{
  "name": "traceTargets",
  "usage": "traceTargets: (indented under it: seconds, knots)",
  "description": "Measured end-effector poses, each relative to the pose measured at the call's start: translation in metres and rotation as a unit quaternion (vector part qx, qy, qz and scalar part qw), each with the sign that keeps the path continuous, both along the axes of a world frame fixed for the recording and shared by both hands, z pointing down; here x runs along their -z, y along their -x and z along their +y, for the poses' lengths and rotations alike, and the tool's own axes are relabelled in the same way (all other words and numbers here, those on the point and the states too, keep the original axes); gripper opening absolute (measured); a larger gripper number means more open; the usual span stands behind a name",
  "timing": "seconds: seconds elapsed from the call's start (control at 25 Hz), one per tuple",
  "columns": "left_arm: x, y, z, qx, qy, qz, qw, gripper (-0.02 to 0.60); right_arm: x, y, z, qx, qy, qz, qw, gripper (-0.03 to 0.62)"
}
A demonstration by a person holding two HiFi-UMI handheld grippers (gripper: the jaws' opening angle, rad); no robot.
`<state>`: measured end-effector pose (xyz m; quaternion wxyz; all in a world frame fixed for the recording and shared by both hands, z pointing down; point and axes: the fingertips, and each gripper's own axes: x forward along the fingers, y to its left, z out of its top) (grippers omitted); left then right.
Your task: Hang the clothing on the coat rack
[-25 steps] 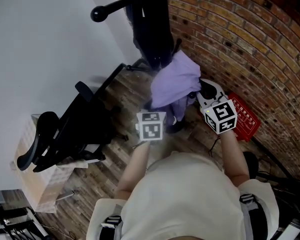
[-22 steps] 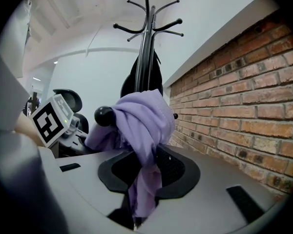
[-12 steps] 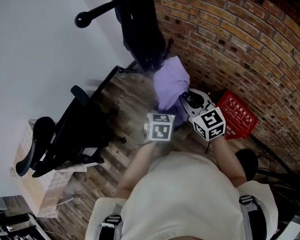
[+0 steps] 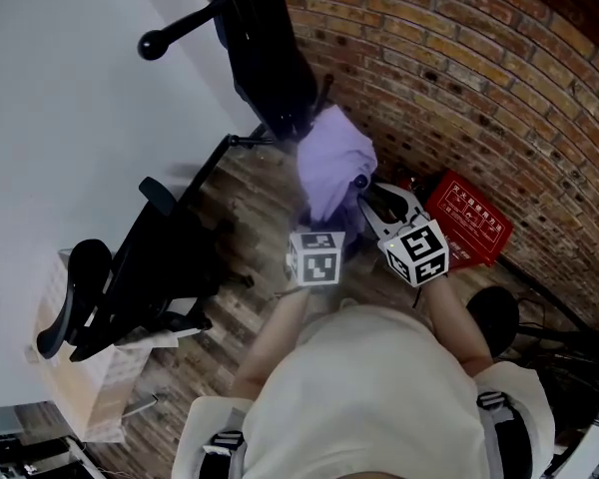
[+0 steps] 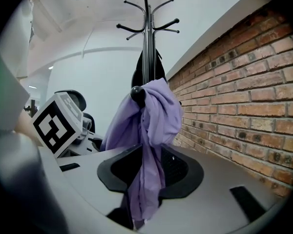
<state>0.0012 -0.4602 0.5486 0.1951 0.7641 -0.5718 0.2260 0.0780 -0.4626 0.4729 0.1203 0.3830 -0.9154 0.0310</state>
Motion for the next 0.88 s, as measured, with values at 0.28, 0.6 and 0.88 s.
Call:
traceTargets:
  seconds: [0.28,0.6,0.88]
  knots:
    - [0.013,0.019,0.032,0.024,-0.019,0.045,0.9985,0.225,0.0,0.002,0.026,-0.003,0.013,-0.005,1.0,0.11]
    - [0.036,0.034,0.078,0.038,-0.045,0.087,0.9945,0.226,0.008,0.014,0.073,-0.003,0.018,-0.014,1.0,0.115]
    - [0.065,0.045,0.126,0.038,-0.089,0.092,0.991,0.145,0.016,0.024,0.124,-0.013,0.014,-0.02,1.0,0.115]
